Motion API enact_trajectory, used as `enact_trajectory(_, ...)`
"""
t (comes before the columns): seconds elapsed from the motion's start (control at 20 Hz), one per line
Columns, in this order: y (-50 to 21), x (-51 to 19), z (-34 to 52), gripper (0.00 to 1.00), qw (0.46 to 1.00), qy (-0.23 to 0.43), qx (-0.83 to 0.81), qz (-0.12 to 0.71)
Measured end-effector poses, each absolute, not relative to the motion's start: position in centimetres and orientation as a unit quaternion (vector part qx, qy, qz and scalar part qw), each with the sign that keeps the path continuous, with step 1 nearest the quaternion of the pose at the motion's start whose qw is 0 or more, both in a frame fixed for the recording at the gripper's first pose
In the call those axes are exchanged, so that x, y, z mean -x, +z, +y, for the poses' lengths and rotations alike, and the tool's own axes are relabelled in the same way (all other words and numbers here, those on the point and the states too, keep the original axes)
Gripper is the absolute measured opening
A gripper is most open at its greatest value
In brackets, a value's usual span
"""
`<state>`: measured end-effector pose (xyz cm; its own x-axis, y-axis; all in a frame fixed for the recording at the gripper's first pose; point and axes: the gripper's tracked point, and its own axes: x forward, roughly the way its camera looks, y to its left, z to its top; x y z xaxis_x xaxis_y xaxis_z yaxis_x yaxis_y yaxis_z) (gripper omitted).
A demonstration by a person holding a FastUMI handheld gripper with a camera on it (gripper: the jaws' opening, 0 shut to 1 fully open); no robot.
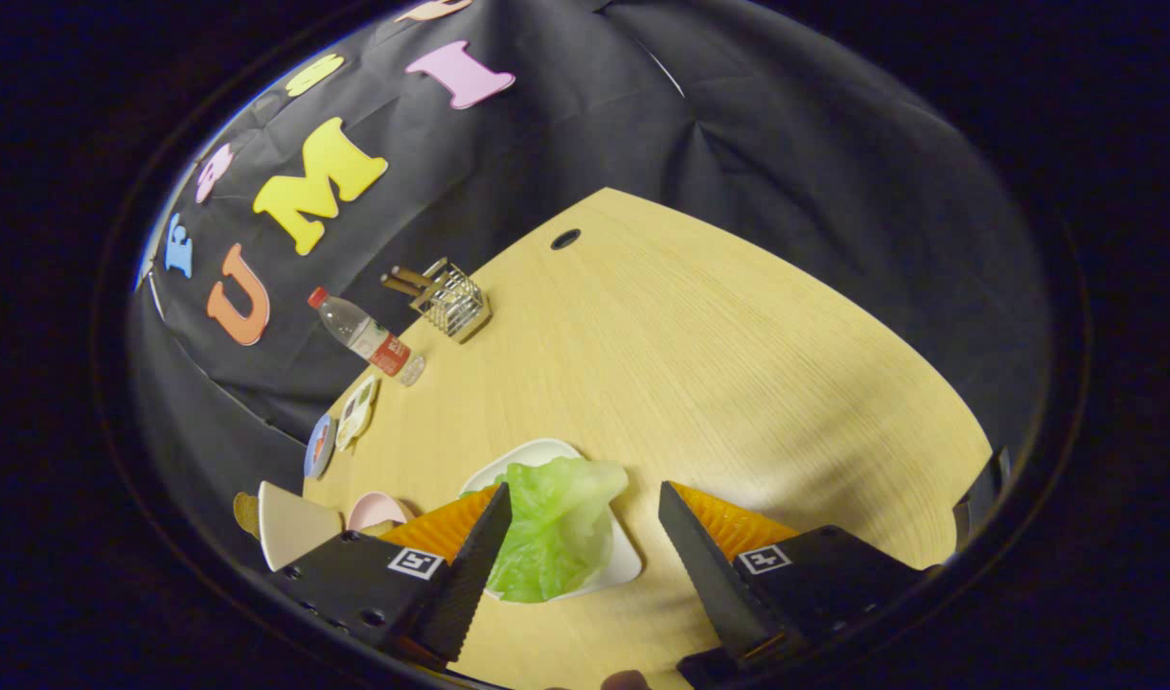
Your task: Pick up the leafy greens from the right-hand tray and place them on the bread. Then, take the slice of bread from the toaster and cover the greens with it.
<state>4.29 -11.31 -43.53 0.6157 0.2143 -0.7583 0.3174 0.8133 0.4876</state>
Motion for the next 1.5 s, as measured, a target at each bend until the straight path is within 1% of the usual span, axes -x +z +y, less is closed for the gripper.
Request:
enact_trajectory(0.05, -44.3, -4.8, -11.4, 0.94, 0.842, -0.029, -0.305, 0.444)
enact_trajectory(0.15, -44.7, -5.3, -11.3, 0.94, 0.839, -0.016, -0.304, 0.451)
enact_trajectory(0.25, -44.8, -5.9, -10.9, 0.81, 0.841, -0.001, -0.293, 0.454)
enact_trajectory(0.3, -44.9, -6.2, -10.9, 0.81, 0.842, 0.004, -0.288, 0.456)
enact_trajectory(0.4, -45.5, -6.3, -10.7, 0.72, 0.837, 0.011, -0.279, 0.470)
enact_trajectory(0.5, -45.6, -6.3, -10.7, 0.50, 0.837, 0.013, -0.272, 0.475)
enact_trajectory(0.65, -45.6, -6.3, -10.9, 0.25, 0.834, 0.010, -0.274, 0.478)
enact_trajectory(0.7, -45.3, -6.7, -11.1, 0.24, 0.838, 0.008, -0.273, 0.472)
enact_trajectory(0.75, -45.5, -6.7, -11.1, 0.02, 0.841, 0.004, -0.270, 0.469)
enact_trajectory(0.95, -43.2, -6.8, -10.8, 0.00, 0.847, 0.014, -0.277, 0.454)
enact_trajectory(1.25, -37.6, -6.6, -9.4, 0.00, 0.839, 0.002, -0.336, 0.428)
enact_trajectory(1.5, -31.2, -6.0, -6.3, 0.00, 0.860, 0.013, -0.319, 0.399)
